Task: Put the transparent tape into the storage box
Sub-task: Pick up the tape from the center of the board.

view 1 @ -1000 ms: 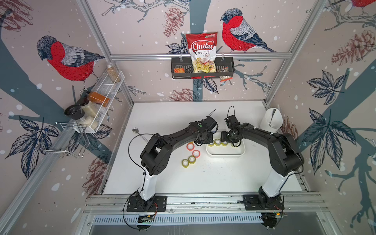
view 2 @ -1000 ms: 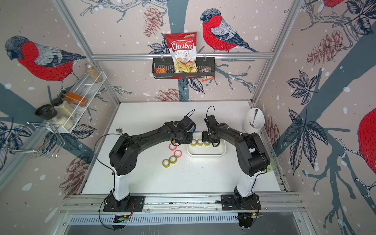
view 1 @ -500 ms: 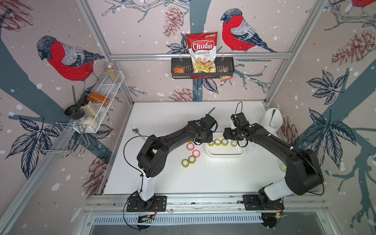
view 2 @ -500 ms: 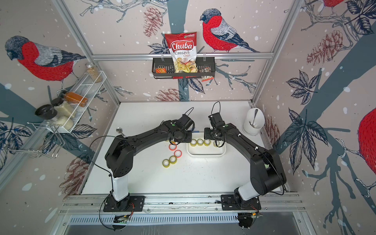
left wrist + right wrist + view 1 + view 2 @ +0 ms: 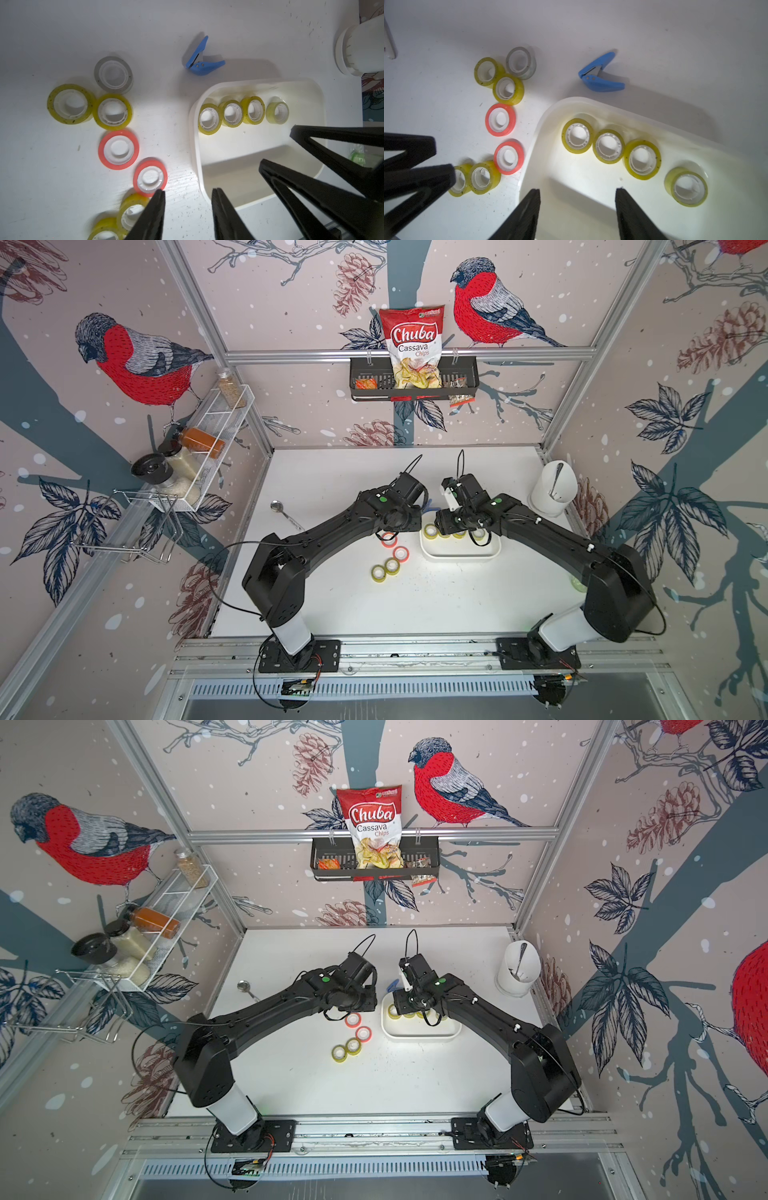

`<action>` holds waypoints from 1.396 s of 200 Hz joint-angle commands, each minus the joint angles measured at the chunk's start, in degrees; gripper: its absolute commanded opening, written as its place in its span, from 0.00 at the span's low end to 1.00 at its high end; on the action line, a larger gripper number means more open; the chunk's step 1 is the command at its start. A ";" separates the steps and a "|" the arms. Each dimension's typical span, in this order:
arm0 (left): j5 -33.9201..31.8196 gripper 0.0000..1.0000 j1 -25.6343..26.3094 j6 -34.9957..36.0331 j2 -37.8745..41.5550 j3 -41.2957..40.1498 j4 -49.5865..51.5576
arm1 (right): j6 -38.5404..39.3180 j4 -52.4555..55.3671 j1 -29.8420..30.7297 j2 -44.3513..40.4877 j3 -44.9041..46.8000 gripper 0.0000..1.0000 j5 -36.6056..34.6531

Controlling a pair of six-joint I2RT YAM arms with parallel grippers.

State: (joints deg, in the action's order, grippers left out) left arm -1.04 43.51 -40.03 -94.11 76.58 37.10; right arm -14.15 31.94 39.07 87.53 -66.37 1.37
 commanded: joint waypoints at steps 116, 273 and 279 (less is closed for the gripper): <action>6.03 0.39 -11.16 5.60 17.14 -23.19 -7.20 | -8.40 1.86 4.11 22.45 -23.26 0.53 4.70; 7.61 0.39 -11.62 8.06 20.50 -27.06 -12.44 | -11.95 6.81 2.97 44.94 -43.18 0.37 5.31; 7.87 0.39 -11.65 7.85 20.40 -27.05 -12.83 | -12.04 6.82 2.82 45.27 -43.40 0.36 5.39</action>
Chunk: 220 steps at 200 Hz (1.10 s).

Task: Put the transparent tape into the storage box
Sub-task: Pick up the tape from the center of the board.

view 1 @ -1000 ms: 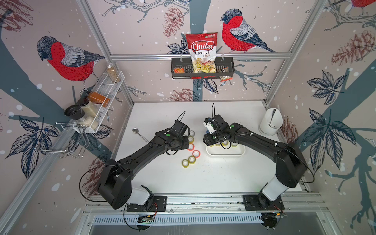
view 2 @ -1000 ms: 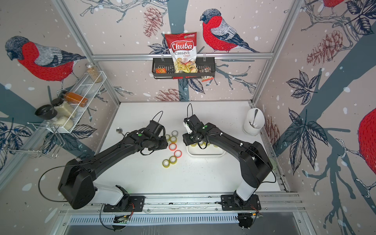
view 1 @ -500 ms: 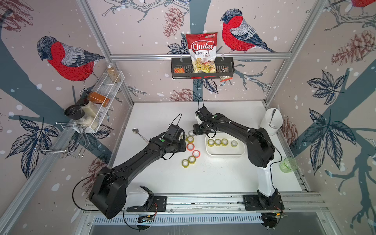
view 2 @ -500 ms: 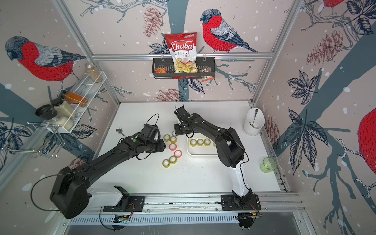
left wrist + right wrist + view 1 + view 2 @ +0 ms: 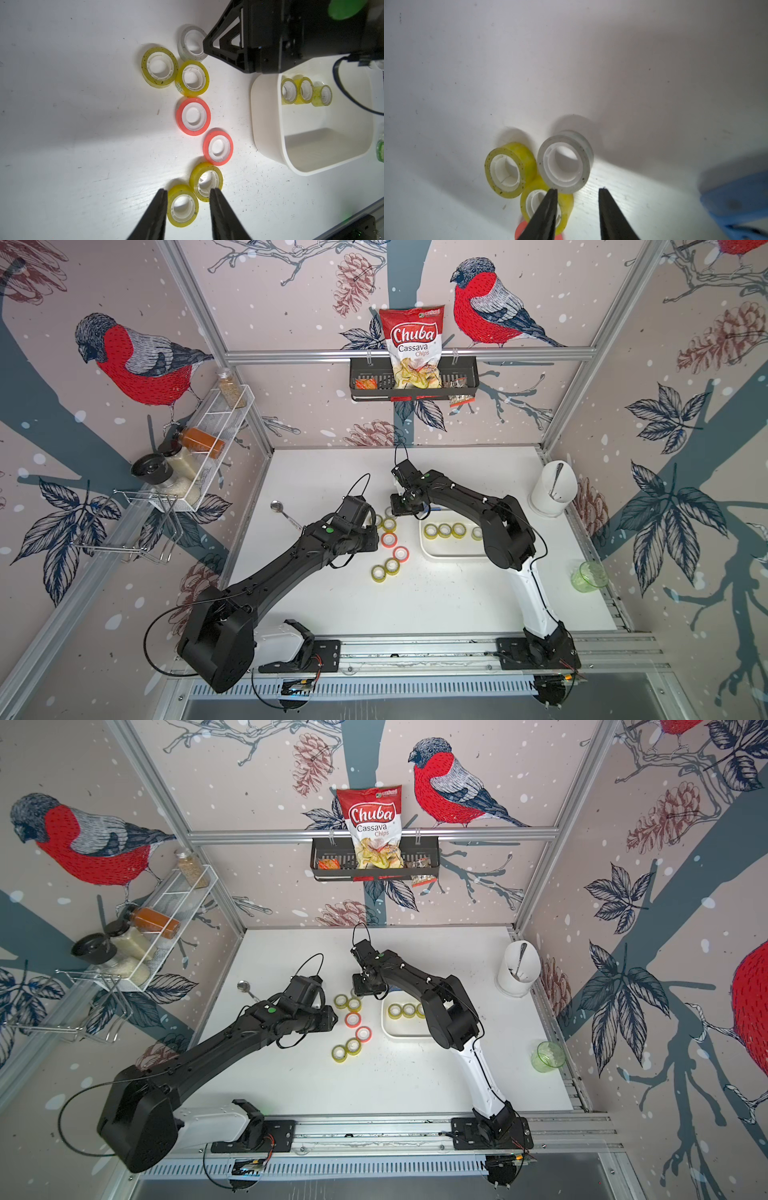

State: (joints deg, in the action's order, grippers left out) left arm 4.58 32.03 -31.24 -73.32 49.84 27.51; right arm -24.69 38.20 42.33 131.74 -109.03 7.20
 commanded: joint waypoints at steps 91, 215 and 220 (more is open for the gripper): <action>4.29 0.39 -0.17 -3.20 -1.08 -1.94 -6.98 | -1.18 1.50 -0.31 5.11 -5.37 0.33 0.41; 4.46 0.38 -0.18 -3.21 -1.02 -2.56 -7.39 | -1.59 2.94 0.63 7.87 -11.64 0.32 0.18; 4.47 0.38 -0.17 -3.19 -0.95 -2.56 -7.39 | -1.59 2.96 0.65 8.20 -11.73 0.32 0.13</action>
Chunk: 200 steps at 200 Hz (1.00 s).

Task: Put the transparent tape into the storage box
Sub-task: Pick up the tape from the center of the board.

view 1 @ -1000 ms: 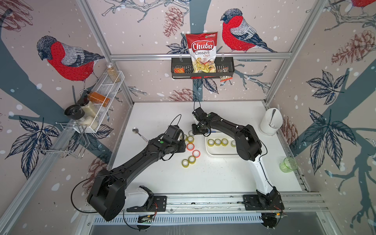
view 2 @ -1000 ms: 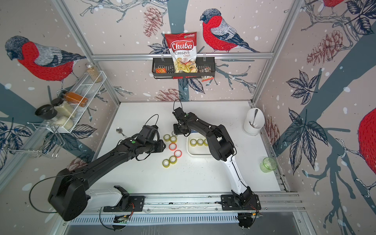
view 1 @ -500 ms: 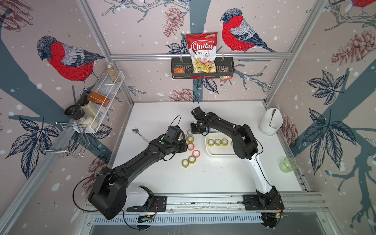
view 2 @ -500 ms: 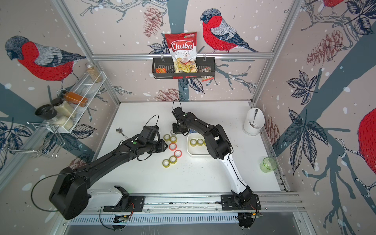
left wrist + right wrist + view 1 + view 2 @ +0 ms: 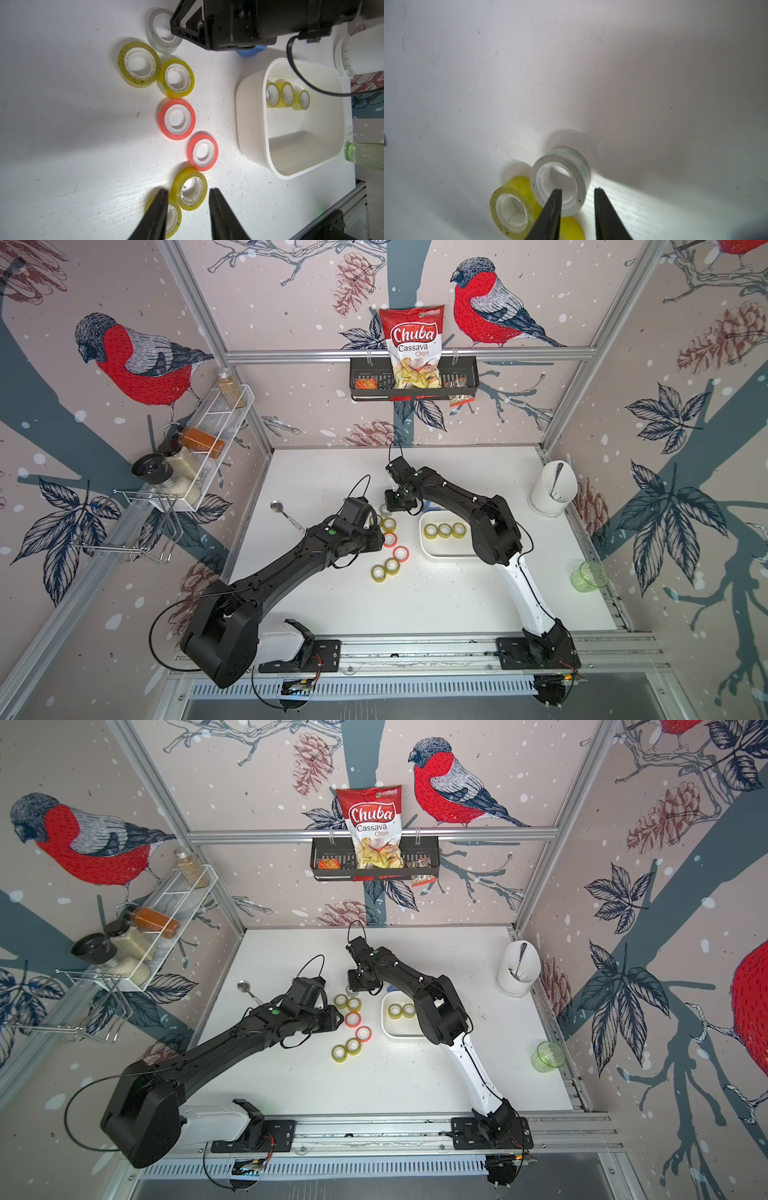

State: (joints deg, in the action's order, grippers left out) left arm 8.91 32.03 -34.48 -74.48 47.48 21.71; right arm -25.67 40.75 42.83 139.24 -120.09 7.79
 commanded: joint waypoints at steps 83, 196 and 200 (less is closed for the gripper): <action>-0.17 0.38 -0.19 0.18 0.13 0.49 -1.22 | 0.71 1.17 0.15 1.72 -1.11 0.18 -1.92; -0.25 0.36 0.24 -0.28 -0.28 6.35 -0.03 | 0.01 1.01 -2.21 -12.08 4.69 0.15 -0.46; -0.33 0.36 0.35 -0.40 -0.53 6.55 -0.13 | 0.00 0.80 -2.41 -12.84 5.42 0.15 -0.46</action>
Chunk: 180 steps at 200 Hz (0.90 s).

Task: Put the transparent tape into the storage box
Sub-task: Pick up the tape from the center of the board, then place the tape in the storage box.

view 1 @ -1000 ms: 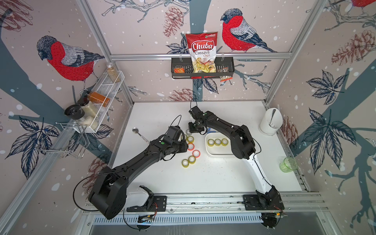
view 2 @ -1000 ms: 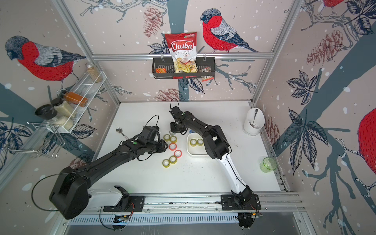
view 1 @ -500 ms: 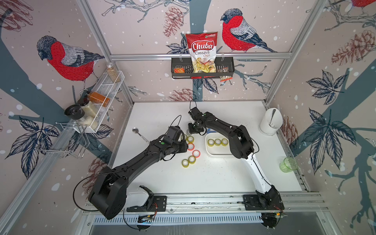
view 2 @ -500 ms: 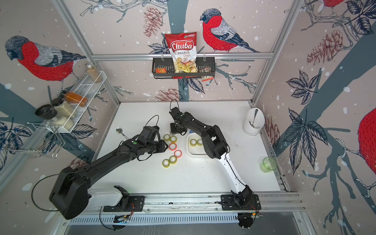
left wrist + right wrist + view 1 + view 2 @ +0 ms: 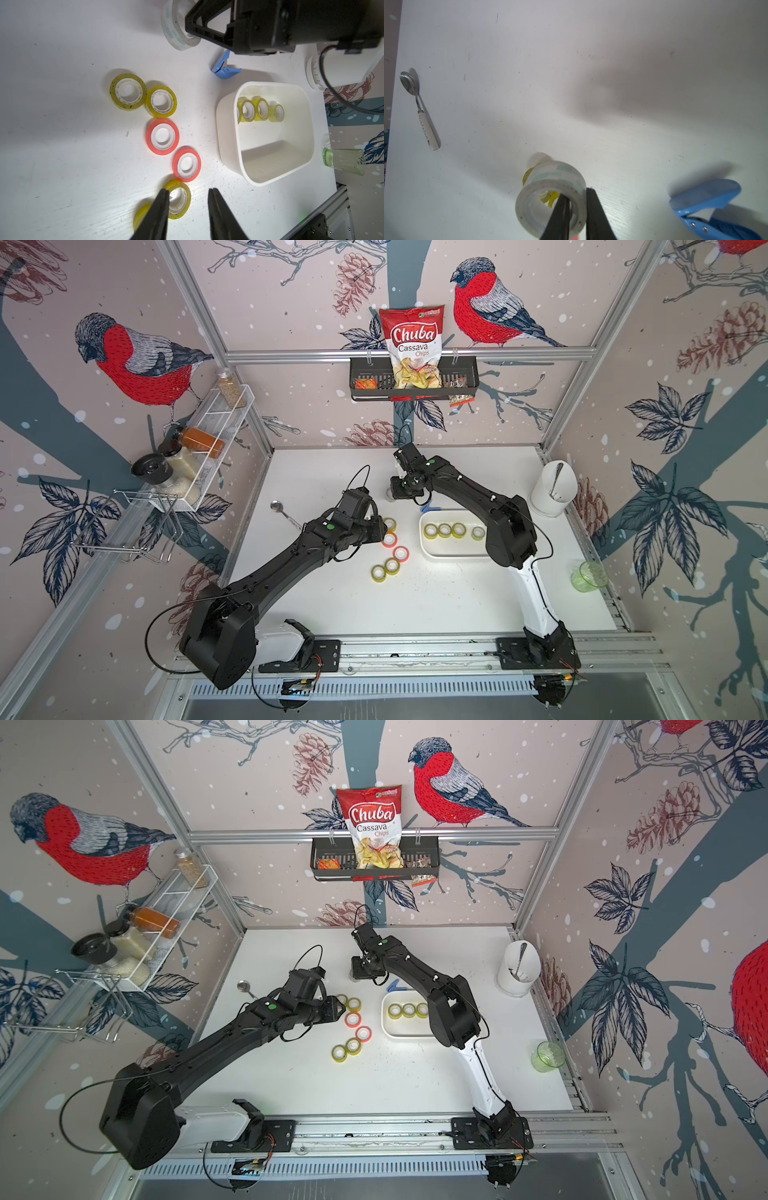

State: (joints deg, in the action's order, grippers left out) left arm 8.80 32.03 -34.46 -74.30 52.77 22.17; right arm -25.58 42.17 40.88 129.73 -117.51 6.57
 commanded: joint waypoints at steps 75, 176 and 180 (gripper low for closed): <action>-2.62 0.39 6.26 -1.24 -8.43 8.30 -1.82 | 0.86 -4.22 -4.28 -20.85 22.86 0.16 0.21; -2.62 0.41 10.01 -4.12 -20.83 16.35 -2.18 | 3.19 -5.86 -9.85 -42.43 48.53 0.18 0.79; -2.60 0.41 10.26 -4.15 -21.19 16.58 -2.25 | 3.28 -5.87 -10.12 -42.87 49.26 0.18 0.88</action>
State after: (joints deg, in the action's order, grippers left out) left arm 6.09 41.41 -37.56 -93.71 67.72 21.19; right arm -23.53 37.34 31.68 89.34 -71.55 7.40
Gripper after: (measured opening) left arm 0.413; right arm 0.186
